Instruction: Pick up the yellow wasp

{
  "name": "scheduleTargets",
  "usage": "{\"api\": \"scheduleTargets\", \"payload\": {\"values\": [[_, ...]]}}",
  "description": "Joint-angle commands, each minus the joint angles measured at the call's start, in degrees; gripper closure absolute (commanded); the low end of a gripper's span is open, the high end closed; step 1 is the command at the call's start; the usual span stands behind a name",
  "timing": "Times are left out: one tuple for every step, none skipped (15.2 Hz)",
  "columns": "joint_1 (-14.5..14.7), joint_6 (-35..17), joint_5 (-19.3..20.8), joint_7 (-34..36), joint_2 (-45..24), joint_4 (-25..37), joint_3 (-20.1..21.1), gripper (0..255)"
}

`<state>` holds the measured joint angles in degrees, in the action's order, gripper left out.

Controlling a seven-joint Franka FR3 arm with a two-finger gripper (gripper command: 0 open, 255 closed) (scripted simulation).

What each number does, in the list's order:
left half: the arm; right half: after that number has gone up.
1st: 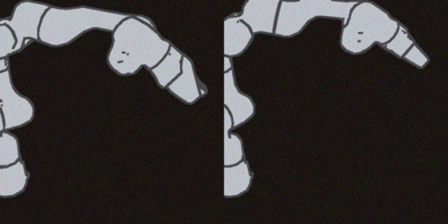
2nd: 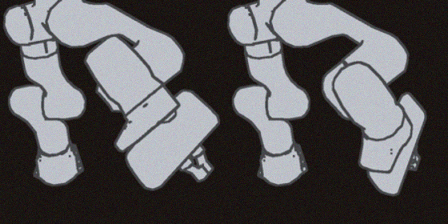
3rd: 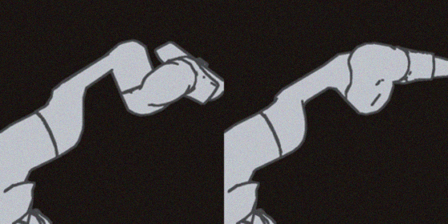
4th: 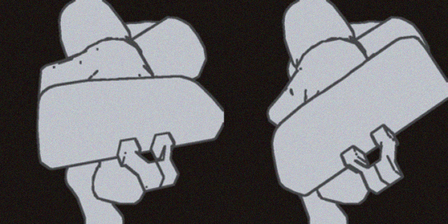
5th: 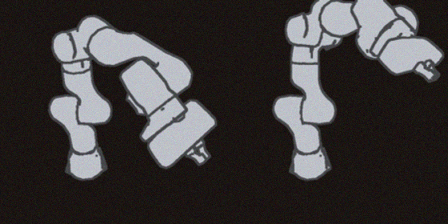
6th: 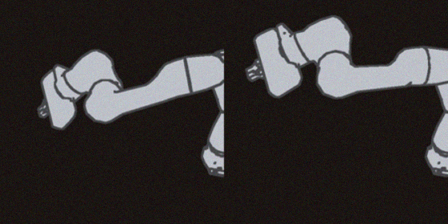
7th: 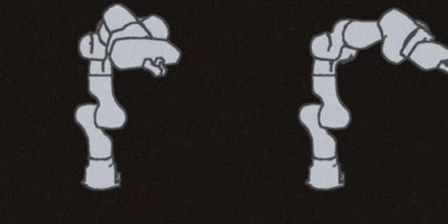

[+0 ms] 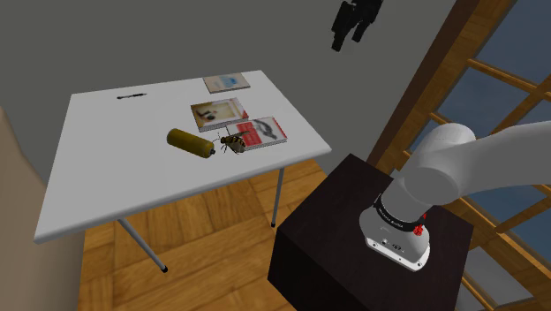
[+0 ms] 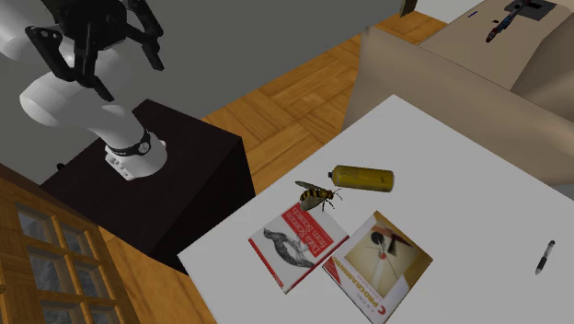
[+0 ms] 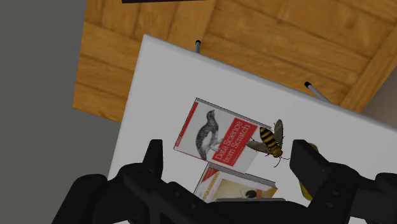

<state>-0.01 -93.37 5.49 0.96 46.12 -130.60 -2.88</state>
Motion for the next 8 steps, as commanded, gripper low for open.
{"api": "scheduleTargets", "payload": {"values": [[0.0,0.0,0.0,0.0,0.0,0.0,0.0,0],[0.0,-1.5,-0.1,1.3,-0.7,-1.0,0.9,0],[0.1,-3.1,-0.2,2.6,-1.5,-2.0,1.9,0],[0.1,-4.6,-0.3,3.9,-2.4,-2.9,2.8,0],[0.2,-6.1,-0.4,5.2,-3.3,-3.7,3.7,0],[0.2,-7.7,-0.4,6.5,-4.4,-4.4,4.7,0],[0.2,-9.2,-0.4,7.8,-5.6,-5.0,5.6,0],[0.2,-10.7,-0.4,9.1,-6.8,-5.6,6.5,0]]}}
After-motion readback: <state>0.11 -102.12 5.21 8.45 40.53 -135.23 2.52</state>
